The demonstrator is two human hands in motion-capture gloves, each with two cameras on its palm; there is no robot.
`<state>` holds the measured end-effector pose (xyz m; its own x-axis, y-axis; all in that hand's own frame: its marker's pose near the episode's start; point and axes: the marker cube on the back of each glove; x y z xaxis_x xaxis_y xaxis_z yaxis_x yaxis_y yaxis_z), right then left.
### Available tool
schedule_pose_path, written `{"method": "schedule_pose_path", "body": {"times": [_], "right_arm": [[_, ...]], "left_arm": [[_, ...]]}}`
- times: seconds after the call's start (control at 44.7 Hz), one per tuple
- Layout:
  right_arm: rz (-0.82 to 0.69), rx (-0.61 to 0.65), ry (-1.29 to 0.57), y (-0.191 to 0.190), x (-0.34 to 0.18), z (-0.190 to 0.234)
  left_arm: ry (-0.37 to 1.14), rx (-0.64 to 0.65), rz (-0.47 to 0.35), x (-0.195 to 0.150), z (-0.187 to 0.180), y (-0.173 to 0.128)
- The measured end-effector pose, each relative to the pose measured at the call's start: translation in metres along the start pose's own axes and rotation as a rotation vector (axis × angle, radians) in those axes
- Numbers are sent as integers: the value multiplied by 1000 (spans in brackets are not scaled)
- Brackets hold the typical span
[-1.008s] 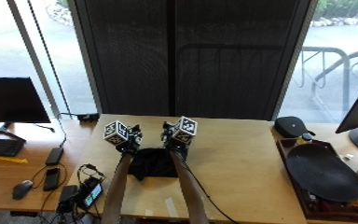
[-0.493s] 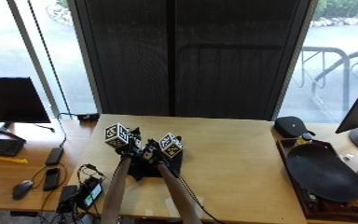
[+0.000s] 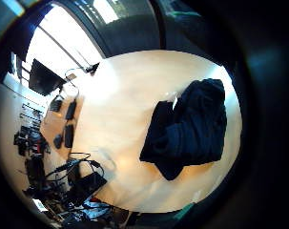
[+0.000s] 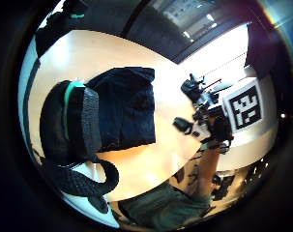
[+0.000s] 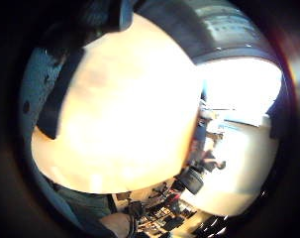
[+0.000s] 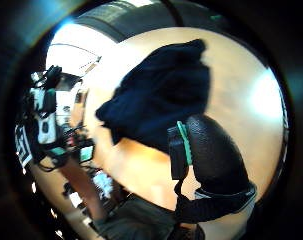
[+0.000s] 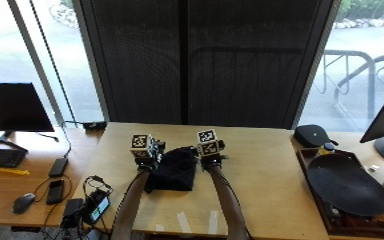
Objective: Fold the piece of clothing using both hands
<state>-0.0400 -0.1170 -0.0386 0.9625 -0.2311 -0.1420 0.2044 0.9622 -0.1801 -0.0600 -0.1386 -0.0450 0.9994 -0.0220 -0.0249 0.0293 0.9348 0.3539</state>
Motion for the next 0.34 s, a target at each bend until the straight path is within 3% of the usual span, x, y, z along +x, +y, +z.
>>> {"method": "schedule_pose_path", "body": {"times": [0.09,0.202,0.336], "right_arm": [[160,57,99,12,34,-12],[134,153,9,3,49,-6],[177,197,40,-14,70,13]], "left_arm": [[-62,-1,30,13,-1,1],[-55,9,59,30,-3,2],[-38,16,74,39,-2,1]]}}
